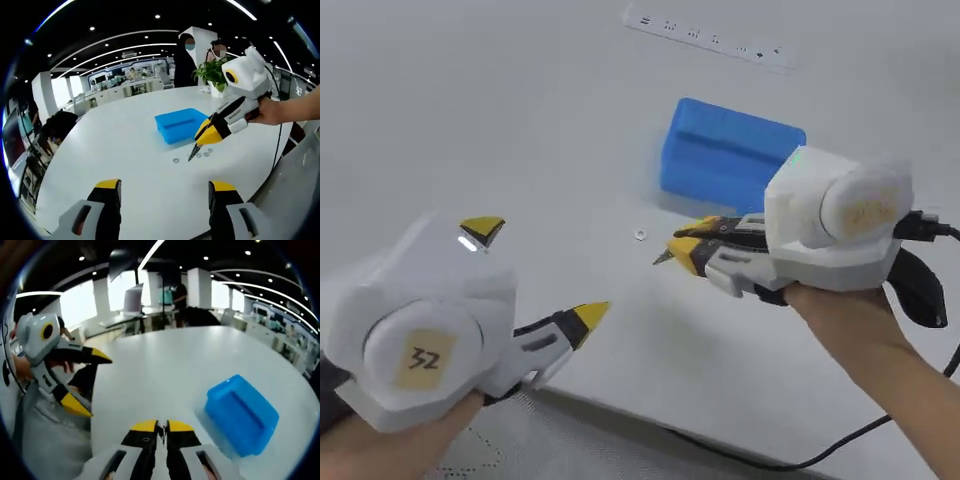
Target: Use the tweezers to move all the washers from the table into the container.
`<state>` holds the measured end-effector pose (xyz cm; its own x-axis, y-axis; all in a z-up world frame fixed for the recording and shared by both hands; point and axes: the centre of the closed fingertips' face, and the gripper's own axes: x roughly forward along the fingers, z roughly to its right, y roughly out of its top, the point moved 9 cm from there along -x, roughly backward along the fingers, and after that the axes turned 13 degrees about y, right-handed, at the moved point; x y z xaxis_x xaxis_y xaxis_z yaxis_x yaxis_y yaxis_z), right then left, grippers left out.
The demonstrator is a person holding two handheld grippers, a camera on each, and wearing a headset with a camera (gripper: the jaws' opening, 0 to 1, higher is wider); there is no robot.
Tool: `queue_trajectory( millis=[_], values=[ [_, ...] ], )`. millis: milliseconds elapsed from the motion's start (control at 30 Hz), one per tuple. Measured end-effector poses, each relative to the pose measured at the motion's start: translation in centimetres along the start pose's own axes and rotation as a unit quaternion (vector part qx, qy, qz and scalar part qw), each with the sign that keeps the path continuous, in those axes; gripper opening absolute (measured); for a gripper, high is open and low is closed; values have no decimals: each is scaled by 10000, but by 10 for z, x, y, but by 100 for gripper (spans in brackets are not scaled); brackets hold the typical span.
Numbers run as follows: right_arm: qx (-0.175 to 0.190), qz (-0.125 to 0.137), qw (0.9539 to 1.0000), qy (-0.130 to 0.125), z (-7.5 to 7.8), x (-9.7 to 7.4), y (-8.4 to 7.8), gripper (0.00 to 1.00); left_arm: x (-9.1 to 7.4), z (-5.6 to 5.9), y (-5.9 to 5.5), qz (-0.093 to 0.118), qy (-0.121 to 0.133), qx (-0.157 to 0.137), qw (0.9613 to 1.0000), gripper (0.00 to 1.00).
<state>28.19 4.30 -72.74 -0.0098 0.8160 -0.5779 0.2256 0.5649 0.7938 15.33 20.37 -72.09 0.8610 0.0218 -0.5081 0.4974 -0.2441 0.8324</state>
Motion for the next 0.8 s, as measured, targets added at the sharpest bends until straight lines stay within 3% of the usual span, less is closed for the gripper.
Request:
queue_trajectory(
  millis=[100, 167, 233, 333, 400, 467, 533, 600, 667, 733, 800],
  values=[
    [-143, -97, 9998, 27, 8, 8, 6, 2, 1, 1, -1, -7, -7, 29, 10000, 77],
    [-288, -200, 9994, 4, 14, 14, 8, 1, 3, 2, -3, -129, -17, 136, 9998, 77],
    [-263, -251, 9993, 24, 18, 18, 6, 1, 2, 2, -3, -93, 29, 225, 9997, 75],
    [-223, -341, 9991, 66, 18, 20, 5, 1, 2, 0, -4, -134, 27, 171, 9998, 73],
    [-265, -556, 9980, 140, 17, 19, 6, 1, 2, 1, -5, -165, 24, 211, 9996, 72],
    [-322, -1067, 9930, 399, 13, 18, 7, 1, 2, 3, -6, -193, -9, 293, 9994, 72],
    [-690, -1429, 9865, 397, 11, 16, 11, 1, 1, 3, -6, -194, -3, 352, 9992, 71],
    [-608, -1770, 9801, 660, 7, 19, 10, 1, 1, 2, -6, -201, -13, 347, 9992, 70],
    [-706, -1824, 9784, 674, 5, 26, 9, 1, 1, 2, -7, -207, -12, 334, 9992, 70],
    [-801, -2089, 9724, 662, 5, 33, 5, 1, 1, 1, -7, -238, 10, 380, 9990, 68],
    [-852, -1797, 9782, 600, 6, 32, 13, 1, 1, 1, -7, -237, 23, 398, 9989, 68]
  ],
)
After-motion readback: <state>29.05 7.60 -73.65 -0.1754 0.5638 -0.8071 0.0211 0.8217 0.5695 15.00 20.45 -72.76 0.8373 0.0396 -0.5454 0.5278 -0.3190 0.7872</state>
